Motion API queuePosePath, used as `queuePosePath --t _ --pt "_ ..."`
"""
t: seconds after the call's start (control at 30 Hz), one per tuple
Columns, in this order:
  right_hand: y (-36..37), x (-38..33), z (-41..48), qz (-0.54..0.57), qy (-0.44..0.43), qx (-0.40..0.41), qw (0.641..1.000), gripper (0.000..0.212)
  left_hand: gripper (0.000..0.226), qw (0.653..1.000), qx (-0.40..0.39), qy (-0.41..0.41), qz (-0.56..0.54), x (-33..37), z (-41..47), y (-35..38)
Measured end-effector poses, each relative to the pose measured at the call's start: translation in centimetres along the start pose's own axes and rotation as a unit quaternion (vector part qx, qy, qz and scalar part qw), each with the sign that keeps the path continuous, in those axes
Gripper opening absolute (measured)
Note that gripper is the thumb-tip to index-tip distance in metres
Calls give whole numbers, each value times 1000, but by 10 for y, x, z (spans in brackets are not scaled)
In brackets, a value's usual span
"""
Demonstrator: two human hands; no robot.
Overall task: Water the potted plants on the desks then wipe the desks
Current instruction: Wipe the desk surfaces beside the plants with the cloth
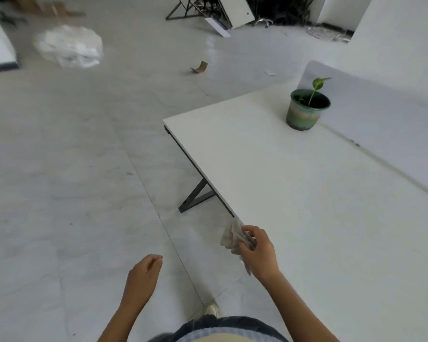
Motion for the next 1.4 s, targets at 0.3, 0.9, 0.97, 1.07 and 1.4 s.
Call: queuePosePath --t 0.3,0.9,0.97,1.07,1.4 --pt "-11 13 102 64 97 34 993 23 25 997 -70 12 31 50 113 56" --pt "-75 65 255 -226 440 184 849 59 28 941 -215 227 129 265 403 112" --pt "-66 57 260 -240 447 174 844 58 39 924 -206 268 179 281 419 134" --pt "-48 43 280 -266 423 131 856 60 49 881 -228 321 261 296 431 183" --pt "-49 28 434 -314 301 -8 900 75 59 790 -256 300 469 275 434 256"
Point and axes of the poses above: each hand's wrist, its own z-axis towards the middle knuckle, its own y-axis out of the palm, x = y × z, the point moved 9 cm from there along z, towards the middle knuckle, and after that the axes turned 5 degrees about -z, right-handed, at the moved point
